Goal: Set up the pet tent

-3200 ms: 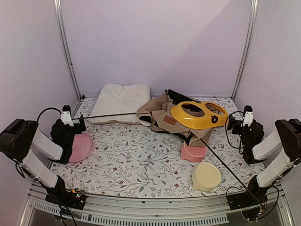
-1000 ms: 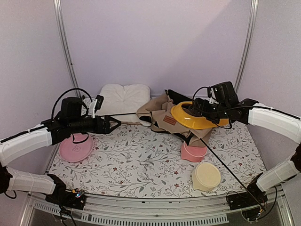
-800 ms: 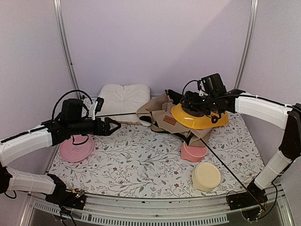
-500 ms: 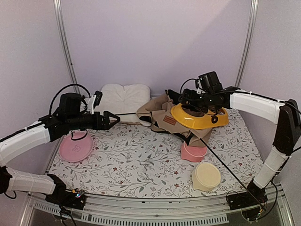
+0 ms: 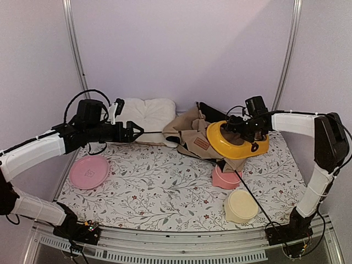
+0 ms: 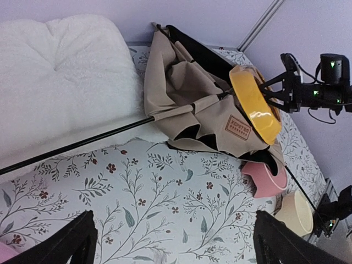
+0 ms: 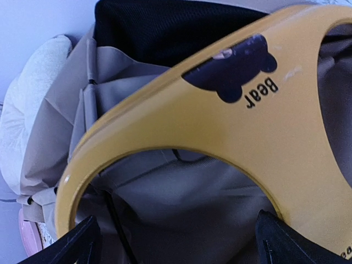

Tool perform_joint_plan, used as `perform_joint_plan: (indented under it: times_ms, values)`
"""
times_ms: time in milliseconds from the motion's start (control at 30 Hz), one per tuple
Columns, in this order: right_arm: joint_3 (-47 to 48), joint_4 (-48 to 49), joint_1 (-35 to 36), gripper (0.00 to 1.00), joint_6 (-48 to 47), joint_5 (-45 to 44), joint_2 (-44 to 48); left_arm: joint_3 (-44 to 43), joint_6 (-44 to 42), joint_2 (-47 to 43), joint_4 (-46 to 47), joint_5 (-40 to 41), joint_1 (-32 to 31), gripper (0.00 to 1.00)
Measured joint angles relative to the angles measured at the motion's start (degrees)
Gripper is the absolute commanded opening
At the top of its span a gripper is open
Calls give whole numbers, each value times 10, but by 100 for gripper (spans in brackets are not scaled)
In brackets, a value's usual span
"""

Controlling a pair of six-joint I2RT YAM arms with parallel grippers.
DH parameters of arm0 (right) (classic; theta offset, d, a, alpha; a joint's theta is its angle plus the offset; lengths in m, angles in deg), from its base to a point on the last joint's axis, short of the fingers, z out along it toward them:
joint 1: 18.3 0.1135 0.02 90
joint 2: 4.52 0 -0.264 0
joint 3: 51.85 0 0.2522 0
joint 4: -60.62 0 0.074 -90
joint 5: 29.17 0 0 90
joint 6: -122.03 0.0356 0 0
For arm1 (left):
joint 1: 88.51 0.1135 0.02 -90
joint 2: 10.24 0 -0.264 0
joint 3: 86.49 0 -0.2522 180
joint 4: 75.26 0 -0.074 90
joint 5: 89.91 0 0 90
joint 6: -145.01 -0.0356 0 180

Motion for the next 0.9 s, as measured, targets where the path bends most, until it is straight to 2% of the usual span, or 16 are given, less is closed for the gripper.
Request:
perform_joint_plan:
  times_ms: [167,367,500,667,900]
  values:
    - [-113,6,-53,99,10,-9,90,-29,-17,31,-5,4,0,100]
    - [-164,-27,-83,99,18,-49,152,-55,-35,67,-6,7,0,100]
    - [-148,-32,-43,99,23,-59,175,-56,-38,77,-6,4,0,99]
    - [-72,-38,20,99,23,-81,139,-58,-37,84,-5,-1,0,100]
    - [-58,-4,33,99,23,-48,76,-62,-37,88,-2,-9,0,99]
